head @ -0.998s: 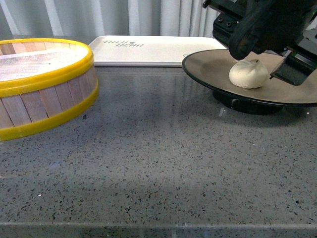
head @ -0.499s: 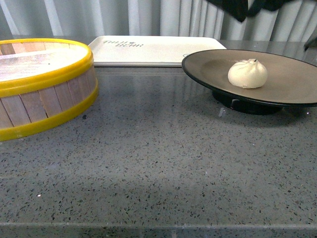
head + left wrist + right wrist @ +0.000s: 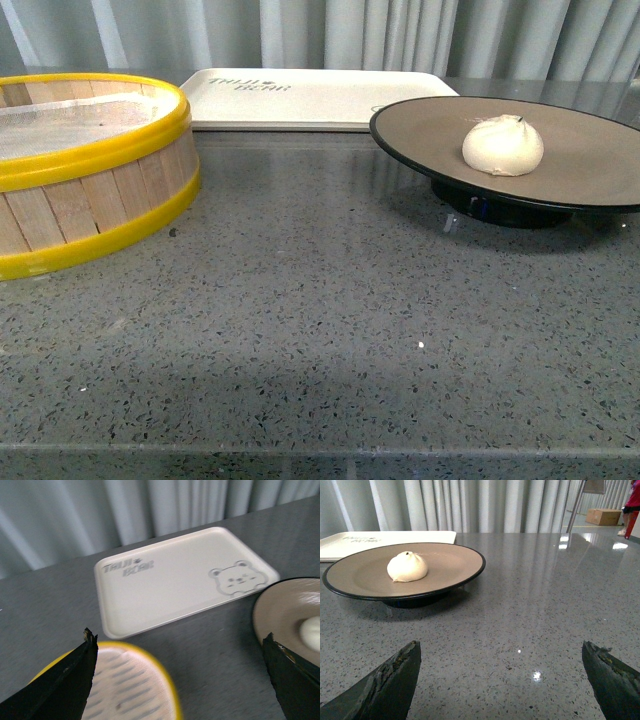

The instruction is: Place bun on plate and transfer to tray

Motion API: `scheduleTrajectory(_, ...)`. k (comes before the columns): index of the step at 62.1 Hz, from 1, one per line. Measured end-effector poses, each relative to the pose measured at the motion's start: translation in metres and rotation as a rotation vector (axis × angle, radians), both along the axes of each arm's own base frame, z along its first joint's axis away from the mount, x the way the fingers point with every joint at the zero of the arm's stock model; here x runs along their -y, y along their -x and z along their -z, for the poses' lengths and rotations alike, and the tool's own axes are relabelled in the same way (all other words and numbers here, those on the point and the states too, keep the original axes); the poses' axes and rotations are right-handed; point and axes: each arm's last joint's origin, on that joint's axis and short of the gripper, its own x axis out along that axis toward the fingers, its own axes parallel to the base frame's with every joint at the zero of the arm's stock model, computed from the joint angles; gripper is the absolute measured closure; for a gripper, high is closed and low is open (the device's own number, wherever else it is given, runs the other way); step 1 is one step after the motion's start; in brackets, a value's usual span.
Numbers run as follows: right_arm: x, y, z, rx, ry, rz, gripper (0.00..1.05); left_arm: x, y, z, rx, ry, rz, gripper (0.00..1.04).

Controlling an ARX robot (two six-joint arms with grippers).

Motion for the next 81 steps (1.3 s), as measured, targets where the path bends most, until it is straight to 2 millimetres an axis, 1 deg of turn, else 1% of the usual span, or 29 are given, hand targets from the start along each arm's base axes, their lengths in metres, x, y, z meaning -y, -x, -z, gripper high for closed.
scheduleTrajectory(3, 0.000, 0.000, 0.000, 0.000, 0.000, 0.000, 0.08, -0.023, 0.008, 0.006, 0.010, 0.006, -0.057, 0.07)
scheduleTrajectory(4, 0.000, 0.000, 0.000, 0.000, 0.000, 0.000, 0.08, -0.027, 0.010, 0.007, 0.024, 0.013, -0.074, 0.09)
scheduleTrajectory(5, 0.000, 0.000, 0.000, 0.000, 0.000, 0.000, 0.08, -0.036, 0.013, 0.010, 0.062, 0.039, -0.126, 0.12)
scheduleTrajectory(6, 0.000, 0.000, 0.000, 0.000, 0.000, 0.000, 0.08, -0.040, 0.015, 0.011, 0.081, 0.057, -0.142, 0.14)
scheduleTrajectory(7, 0.000, 0.000, 0.000, 0.000, 0.000, 0.000, 0.08, -0.049, 0.019, 0.015, 0.118, 0.086, -0.166, 0.18)
scheduleTrajectory(8, 0.000, 0.000, 0.000, 0.000, 0.000, 0.000, 0.08, -0.057, 0.024, 0.019, 0.154, 0.108, -0.180, 0.21)
scheduleTrajectory(11, 0.000, 0.000, 0.000, 0.000, 0.000, 0.000, 0.08, -0.072, 0.034, 0.030, 0.207, 0.146, -0.196, 0.28)
scheduleTrajectory(13, 0.000, 0.000, 0.000, 0.000, 0.000, 0.001, 0.08, -0.087, 0.045, 0.043, 0.237, 0.162, -0.200, 0.36)
scheduleTrajectory(15, 0.000, 0.000, 0.000, 0.000, 0.000, 0.000, 0.08, -0.095, 0.052, 0.055, 0.243, 0.169, -0.208, 0.41)
scheduleTrajectory(19, 0.000, 0.000, 0.000, 0.000, 0.000, 0.000, 0.08, -0.104, 0.064, 0.077, 0.237, 0.173, -0.243, 0.52)
scheduleTrajectory(27, 0.000, 0.000, 0.000, 0.000, 0.000, -0.001, 0.08, -0.105, 0.076, 0.114, 0.193, 0.175, -0.242, 0.73)
scheduleTrajectory(30, 0.000, 0.000, 0.000, 0.000, 0.000, 0.000, 0.08, -0.105, 0.079, 0.124, 0.180, 0.177, -0.237, 0.80)
scheduleTrajectory(33, 0.000, 0.000, 0.000, 0.000, 0.000, 0.001, 0.08, -0.105, 0.086, 0.135, 0.177, 0.177, -0.235, 0.91)
scheduleTrajectory(36, 0.000, 0.000, 0.000, 0.000, 0.000, 0.001, 0.08, -0.105, 0.091, 0.140, 0.187, 0.180, -0.236, 1.00)
scheduleTrajectory(37, 0.000, 0.000, 0.000, 0.000, 0.000, 0.000, 0.08, -0.105, 0.092, 0.141, 0.189, 0.184, -0.236, 1.01)
scheduleTrajectory(54, 0.000, 0.000, 0.000, 0.000, 0.000, 0.000, 0.08, -0.105, 0.112, 0.171, 0.184, 0.184, -0.238, 1.01)
scheduleTrajectory(65, 0.000, 0.000, 0.000, 0.000, 0.000, 0.000, 0.08, -0.105, 0.123, 0.183, 0.192, 0.185, -0.239, 1.01)
scheduleTrajectory(81, 0.000, 0.000, 0.000, 0.000, 0.000, 0.000, 0.08, -0.105, 0.134, 0.195, 0.191, 0.185, -0.238, 1.01)
